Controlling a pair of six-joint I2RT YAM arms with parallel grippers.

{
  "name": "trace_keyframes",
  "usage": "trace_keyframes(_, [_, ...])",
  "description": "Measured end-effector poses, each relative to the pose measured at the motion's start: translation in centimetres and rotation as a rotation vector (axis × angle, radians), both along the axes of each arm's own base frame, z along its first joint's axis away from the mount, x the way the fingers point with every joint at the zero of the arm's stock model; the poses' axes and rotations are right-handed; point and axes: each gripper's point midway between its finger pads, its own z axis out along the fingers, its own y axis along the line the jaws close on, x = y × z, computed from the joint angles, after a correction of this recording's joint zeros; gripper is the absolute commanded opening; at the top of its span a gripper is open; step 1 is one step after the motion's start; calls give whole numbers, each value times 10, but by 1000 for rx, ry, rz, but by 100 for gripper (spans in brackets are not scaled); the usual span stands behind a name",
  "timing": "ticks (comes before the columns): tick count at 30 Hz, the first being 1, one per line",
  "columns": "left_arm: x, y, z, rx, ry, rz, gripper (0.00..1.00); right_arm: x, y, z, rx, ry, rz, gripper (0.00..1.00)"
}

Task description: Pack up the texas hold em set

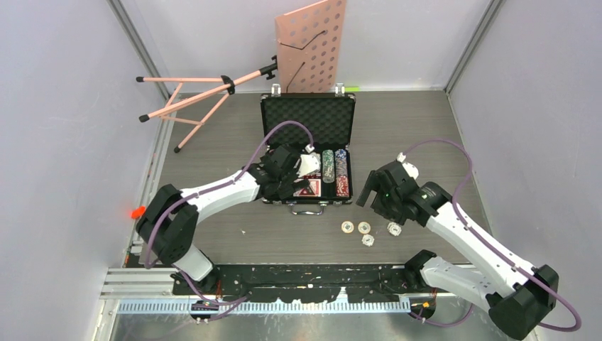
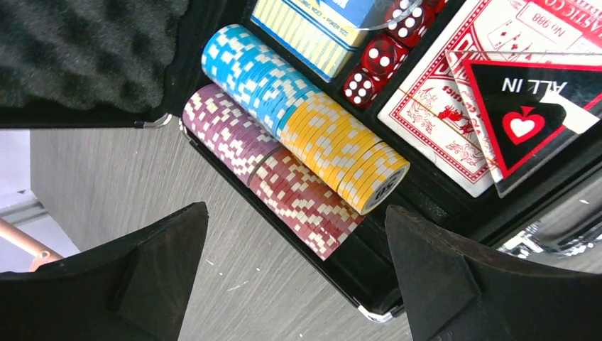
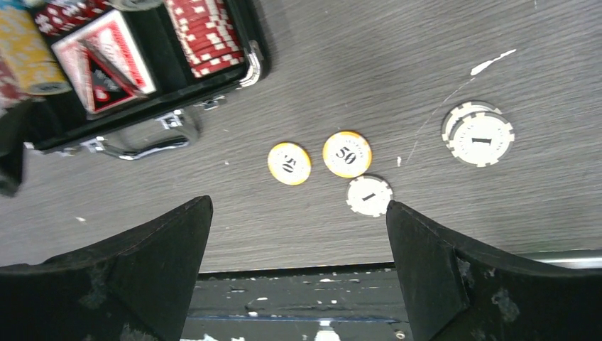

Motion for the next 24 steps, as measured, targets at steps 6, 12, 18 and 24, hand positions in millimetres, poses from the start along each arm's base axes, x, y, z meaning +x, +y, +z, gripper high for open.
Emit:
trace_keyframes(6, [-12,6,32,-118,-26,69,100,-2,-1,-24,-97,89,83,87])
trace_keyframes(12, [-32,18,77,-329,-67,208,100,-9,-2,-50,-137,141,135,77])
trace_keyframes(18, [-75,45,83,-577,-74,318,100,-32,-3,-82,-161,212,186,81])
trace_keyframes(24, [-98,52,73,-704,-30,370,100,-51,-3,-100,-172,257,209,77])
